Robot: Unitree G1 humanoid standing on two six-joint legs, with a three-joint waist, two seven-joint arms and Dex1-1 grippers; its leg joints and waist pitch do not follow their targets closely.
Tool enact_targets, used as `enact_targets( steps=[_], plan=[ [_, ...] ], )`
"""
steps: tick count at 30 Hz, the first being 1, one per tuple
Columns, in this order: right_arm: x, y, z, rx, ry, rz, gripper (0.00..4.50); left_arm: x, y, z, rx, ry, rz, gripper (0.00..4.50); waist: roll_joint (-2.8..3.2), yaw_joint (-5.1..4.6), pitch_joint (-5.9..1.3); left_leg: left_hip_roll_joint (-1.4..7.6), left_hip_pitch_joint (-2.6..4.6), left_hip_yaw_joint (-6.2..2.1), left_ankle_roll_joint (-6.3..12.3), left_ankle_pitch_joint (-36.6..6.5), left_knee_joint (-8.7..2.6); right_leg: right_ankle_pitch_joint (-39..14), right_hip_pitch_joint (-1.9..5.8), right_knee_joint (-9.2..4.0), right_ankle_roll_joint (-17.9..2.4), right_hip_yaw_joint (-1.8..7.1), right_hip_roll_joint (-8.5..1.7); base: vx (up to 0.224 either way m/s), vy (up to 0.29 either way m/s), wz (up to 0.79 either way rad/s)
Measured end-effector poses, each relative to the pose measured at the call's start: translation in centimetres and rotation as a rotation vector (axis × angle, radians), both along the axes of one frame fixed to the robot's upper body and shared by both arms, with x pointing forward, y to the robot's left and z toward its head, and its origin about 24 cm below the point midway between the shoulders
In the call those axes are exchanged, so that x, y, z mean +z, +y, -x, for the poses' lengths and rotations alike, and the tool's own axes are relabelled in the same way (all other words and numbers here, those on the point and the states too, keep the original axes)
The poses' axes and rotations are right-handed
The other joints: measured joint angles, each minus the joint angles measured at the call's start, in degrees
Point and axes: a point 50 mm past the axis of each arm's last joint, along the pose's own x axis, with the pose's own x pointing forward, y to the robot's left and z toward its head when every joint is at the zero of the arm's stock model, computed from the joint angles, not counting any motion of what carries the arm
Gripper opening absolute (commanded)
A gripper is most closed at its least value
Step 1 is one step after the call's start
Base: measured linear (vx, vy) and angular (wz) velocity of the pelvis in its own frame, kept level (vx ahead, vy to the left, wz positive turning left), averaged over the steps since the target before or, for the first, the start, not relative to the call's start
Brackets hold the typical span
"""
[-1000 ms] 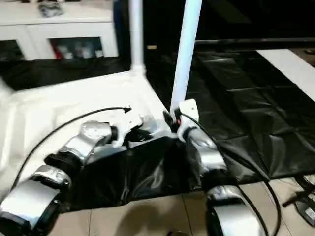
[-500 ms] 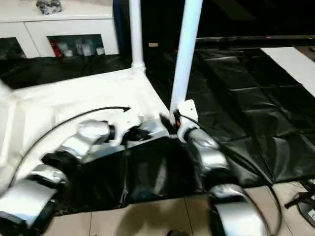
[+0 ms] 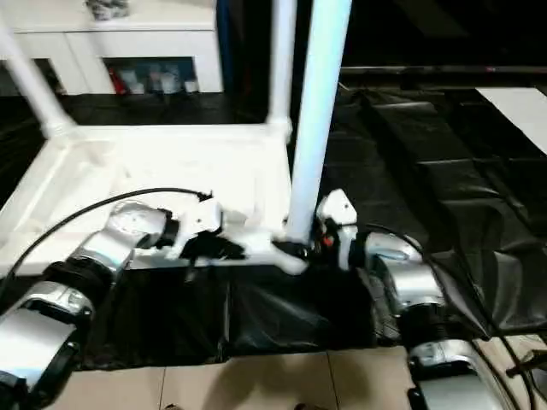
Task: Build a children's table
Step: Rotate leg to tighten
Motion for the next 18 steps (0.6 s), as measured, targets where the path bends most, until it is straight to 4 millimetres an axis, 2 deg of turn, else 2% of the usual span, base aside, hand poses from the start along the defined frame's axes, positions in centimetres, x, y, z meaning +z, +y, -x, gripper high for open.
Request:
enact_targets(
  steps=[2,4,13,15,18],
  plan=[
    [0.07,-0.12,0.18,0.041,0.002,0.023,2.34,-0.01,0.09,0.12,-0.019,0.011,-0.003,0.00,-0.01,0.30,0.00,0.00,0.04,0.00,0.00,0.00,0.00,-0.01,0.03,0.01,0.01,0.01,0.00,0.000,0.000,0.00],
    [0.23,-0.03,0.35,0.082,0.001,0.041,2.09,-0.02,0.21,0.22,-0.037,0.019,-0.006,0.00,-0.01,0.48,-0.01,0.00,0.08,0.01,-0.01,0.00,0.00,-0.02,0.05,0.01,0.03,0.02,0.00,0.000,0.000,0.00],
    [0.26,0.11,0.56,0.099,0.012,0.042,2.01,-0.03,0.40,0.30,-0.048,0.031,-0.008,0.00,-0.01,0.73,-0.01,0.01,0.15,0.03,-0.01,0.00,0.00,-0.07,0.04,0.19,0.12,0.04,0.00,0.000,0.000,0.00],
    [0.18,0.15,0.65,0.080,0.009,0.036,2.01,-0.08,0.36,0.26,-0.038,0.035,-0.005,0.00,-0.02,0.81,-0.01,0.01,0.17,0.03,-0.01,0.00,0.00,-0.10,0.04,0.24,0.15,0.04,0.00,0.000,0.000,0.00],
    [-0.31,0.54,-0.07,-0.080,-0.020,0.025,1.99,-0.31,-0.07,-0.22,0.060,0.023,0.009,0.00,-0.10,0.54,-0.06,-0.02,0.22,0.03,-0.07,0.04,0.03,-0.26,0.08,0.37,0.43,0.10,-0.01,0.000,0.000,0.00]
  ],
)
